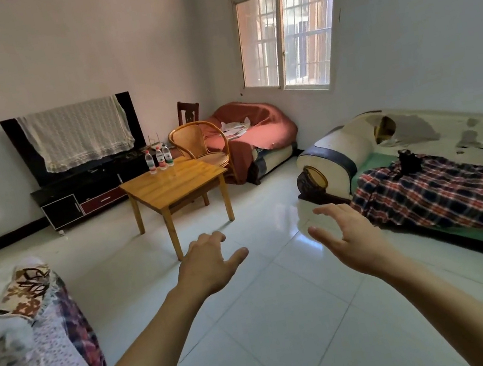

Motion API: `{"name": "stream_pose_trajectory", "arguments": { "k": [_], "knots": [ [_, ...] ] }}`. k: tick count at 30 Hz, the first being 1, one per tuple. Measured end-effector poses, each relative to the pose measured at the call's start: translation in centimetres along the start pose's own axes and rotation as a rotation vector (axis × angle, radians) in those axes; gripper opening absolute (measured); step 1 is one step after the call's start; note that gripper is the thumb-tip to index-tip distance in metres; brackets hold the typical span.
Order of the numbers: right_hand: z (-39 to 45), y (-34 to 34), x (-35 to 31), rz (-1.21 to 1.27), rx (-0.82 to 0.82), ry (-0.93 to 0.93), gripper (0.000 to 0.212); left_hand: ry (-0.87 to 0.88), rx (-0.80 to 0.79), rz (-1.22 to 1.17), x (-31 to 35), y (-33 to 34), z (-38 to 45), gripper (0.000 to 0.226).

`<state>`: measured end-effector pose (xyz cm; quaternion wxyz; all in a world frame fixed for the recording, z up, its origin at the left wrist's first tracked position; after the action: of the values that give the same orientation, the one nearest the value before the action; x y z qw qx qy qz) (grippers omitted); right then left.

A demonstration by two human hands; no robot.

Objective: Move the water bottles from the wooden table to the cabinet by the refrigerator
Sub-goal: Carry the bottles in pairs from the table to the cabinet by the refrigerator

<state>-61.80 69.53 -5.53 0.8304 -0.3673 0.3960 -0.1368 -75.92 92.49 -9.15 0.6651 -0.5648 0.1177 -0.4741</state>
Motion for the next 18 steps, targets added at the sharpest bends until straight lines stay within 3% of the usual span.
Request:
{"name": "stream_pose_trajectory", "arguments": {
  "k": [9,18],
  "knots": [
    [14.7,3.4,5.7,0.037,-0.028,-0.046,0.057,-0.032,0.048,0.051,4.0,4.2,13.0,0.068],
    [26.1,10.0,7.6,0.05,-0.079,-0.085,0.056,-0.112,0.064,0.033,0.8,8.7,23.2,0.068]
  ]
}}
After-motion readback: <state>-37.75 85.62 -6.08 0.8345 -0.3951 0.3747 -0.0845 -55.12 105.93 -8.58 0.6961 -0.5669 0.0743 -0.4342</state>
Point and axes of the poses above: each hand's wrist, its own z-axis towards the middle knuckle, its own y-axis out of the palm, x = y × z, the point moved 9 cm from there along z, towards the middle knuckle, and after that the axes turned 14 degrees about x, right-handed, at the moved point
